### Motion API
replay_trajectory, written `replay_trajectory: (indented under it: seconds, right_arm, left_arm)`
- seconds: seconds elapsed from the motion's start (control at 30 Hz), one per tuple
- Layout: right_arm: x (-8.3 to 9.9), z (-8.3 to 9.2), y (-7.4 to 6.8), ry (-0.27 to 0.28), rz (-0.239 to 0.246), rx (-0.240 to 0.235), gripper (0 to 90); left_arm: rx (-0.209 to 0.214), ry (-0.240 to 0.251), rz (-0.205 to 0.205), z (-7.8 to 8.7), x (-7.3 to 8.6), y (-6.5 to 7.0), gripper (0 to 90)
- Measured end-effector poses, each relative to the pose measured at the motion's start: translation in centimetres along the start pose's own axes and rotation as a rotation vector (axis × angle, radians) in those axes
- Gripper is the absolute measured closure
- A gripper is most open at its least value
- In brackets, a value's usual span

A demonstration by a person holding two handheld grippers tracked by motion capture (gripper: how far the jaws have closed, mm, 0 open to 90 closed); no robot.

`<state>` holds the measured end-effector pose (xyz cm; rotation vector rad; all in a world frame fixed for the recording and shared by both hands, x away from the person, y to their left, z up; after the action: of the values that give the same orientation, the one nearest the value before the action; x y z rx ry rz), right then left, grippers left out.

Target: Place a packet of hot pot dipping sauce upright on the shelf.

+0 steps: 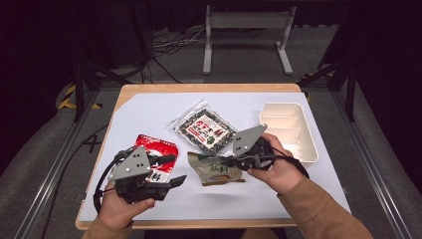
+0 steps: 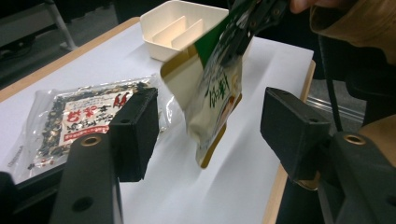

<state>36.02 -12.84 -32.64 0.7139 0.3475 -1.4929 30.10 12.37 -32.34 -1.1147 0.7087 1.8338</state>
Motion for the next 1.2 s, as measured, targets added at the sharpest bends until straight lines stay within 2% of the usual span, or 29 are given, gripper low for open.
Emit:
replay_trajectory:
  seconds: [0.23, 0.47, 0.6, 0.8, 1.2]
  right_arm:
    - [0.7, 1.9, 1.6, 0.007, -0.034, 0.045, 89.5]
    - [1.1, 3.6, 2.8, 0.015, -0.037, 0.095, 89.5]
    - [1.5, 4.8, 4.0, 0.01, -0.043, 0.129, 89.5]
    - [1.8, 6.0, 5.2, 0.009, -0.056, 0.163, 89.5]
    - [3.3, 9.2, 8.5, 0.013, -0.093, 0.236, 89.5]
  left_arm:
    - [-0.03, 0.015, 0.02, 0.2, 0.4, -0.9, 33.7]
    - [-0.067, 0.019, 0.037, 0.4, 0.8, -1.8, 28.3]
    - [-0.093, 0.023, 0.046, 0.7, 1.1, -2.3, 25.7]
    - [-0.105, 0.023, 0.052, 0.8, 1.3, -2.6, 23.1]
    - [-0.133, 0.012, 0.101, 1.6, 2.4, -3.4, 21.3]
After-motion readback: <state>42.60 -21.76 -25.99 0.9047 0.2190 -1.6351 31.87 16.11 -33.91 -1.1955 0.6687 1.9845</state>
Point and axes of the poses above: each handheld gripper's, and its own axes: z roughly backward along the jaws, x roughly out of its underside, y roughly to its right, the point moved 4 cm from there along -z, roughly forward along the jaws, and after that the axes turned 3 degrees about z, right-handed, at the moved point
